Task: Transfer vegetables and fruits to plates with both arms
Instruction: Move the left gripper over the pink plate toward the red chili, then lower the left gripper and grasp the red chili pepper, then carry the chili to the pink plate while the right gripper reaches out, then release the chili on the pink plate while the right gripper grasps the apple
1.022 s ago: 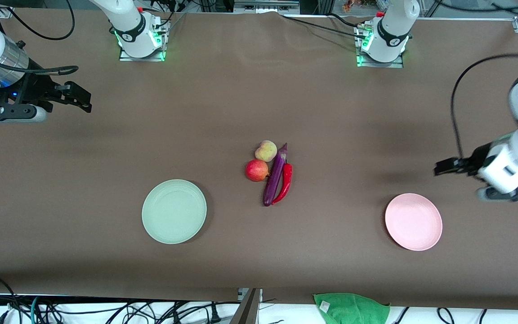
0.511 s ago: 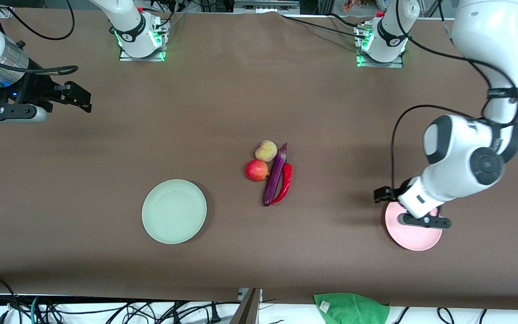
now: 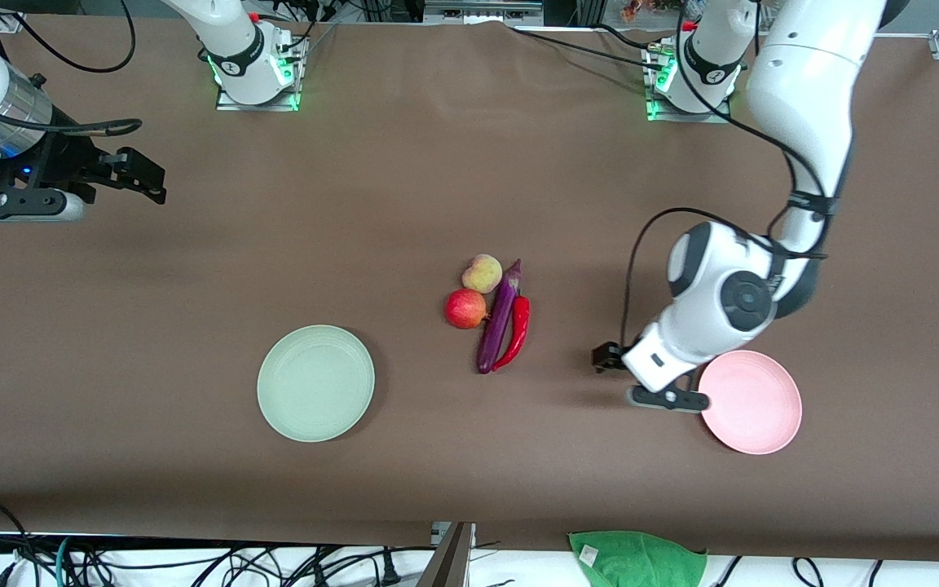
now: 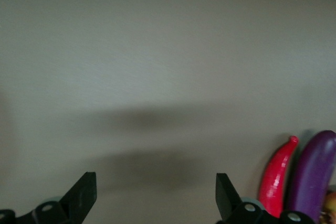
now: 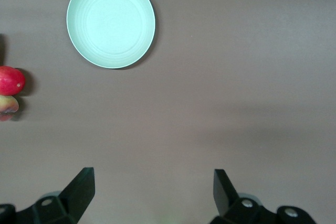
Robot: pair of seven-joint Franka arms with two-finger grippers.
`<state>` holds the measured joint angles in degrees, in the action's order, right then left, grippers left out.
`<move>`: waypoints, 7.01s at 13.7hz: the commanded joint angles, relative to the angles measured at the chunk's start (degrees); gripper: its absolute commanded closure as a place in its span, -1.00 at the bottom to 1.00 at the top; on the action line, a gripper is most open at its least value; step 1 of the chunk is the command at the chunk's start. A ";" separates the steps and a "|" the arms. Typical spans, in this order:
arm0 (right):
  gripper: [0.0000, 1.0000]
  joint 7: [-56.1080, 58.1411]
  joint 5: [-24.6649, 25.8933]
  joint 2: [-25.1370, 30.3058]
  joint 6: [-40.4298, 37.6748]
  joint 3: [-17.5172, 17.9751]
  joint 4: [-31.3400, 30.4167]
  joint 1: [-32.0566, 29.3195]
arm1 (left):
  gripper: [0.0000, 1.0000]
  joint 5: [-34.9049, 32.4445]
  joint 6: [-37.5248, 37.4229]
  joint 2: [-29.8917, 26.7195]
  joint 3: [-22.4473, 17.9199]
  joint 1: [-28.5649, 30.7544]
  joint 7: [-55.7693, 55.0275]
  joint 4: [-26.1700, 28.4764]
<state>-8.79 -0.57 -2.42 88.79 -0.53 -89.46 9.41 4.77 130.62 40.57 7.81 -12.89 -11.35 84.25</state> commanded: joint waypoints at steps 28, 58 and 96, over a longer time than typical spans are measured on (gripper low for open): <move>-0.99 -0.53 -0.83 0.57 -0.46 0.27 0.16 -0.44 | -1.00 -0.38 11.33 4.78 2.39 -9.44 -13.88 7.59; -0.99 -0.18 -5.14 -4.69 3.13 0.45 1.48 2.18 | 0.80 -1.87 2.01 -1.81 -8.33 11.38 23.47 4.34; -0.68 -46.23 -4.35 -48.47 47.53 0.62 13.52 31.02 | -1.00 -4.59 -24.79 -22.99 -8.51 16.32 22.25 4.61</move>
<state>-53.68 -5.73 -49.86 136.37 0.64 -77.75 39.85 2.03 107.36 19.00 -0.60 3.78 11.57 88.05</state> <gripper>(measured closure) 0.119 0.000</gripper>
